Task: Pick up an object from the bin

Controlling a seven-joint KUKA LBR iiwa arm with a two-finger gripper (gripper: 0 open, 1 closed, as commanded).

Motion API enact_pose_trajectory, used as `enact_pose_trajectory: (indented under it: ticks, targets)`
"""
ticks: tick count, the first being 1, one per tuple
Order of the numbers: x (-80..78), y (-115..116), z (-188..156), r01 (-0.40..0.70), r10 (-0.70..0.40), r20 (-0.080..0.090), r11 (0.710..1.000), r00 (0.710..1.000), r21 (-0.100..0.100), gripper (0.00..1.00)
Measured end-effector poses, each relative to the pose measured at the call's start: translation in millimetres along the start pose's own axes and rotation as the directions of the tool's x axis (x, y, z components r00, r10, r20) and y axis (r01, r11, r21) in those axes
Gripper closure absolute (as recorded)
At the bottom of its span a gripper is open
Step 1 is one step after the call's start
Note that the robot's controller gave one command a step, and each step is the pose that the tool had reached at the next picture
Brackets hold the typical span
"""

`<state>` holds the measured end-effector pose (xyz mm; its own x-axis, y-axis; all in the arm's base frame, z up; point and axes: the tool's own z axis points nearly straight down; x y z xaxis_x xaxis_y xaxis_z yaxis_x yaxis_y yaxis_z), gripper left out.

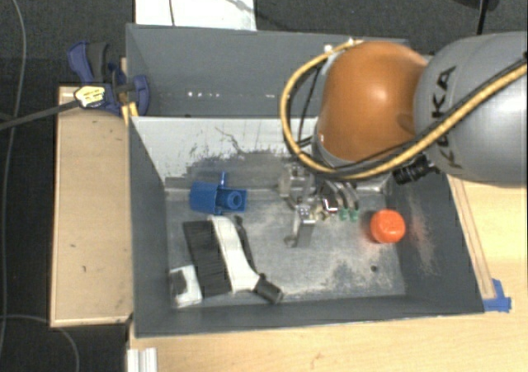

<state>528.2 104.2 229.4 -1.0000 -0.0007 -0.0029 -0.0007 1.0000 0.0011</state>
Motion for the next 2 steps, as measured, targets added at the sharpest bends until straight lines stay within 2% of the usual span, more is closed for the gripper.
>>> enact_pose_trajectory:
  ticks: [1, 2]
  targets:
    - [-25.1, 34.4, 62.3, 0.001, -0.001, 0.004, 1.0, 1.0, -0.002, 0.0]
    - [-19.2, 106.8, 132.1, -0.217, 0.217, 0.006, 0.976, 0.976, -0.003, 0.0]
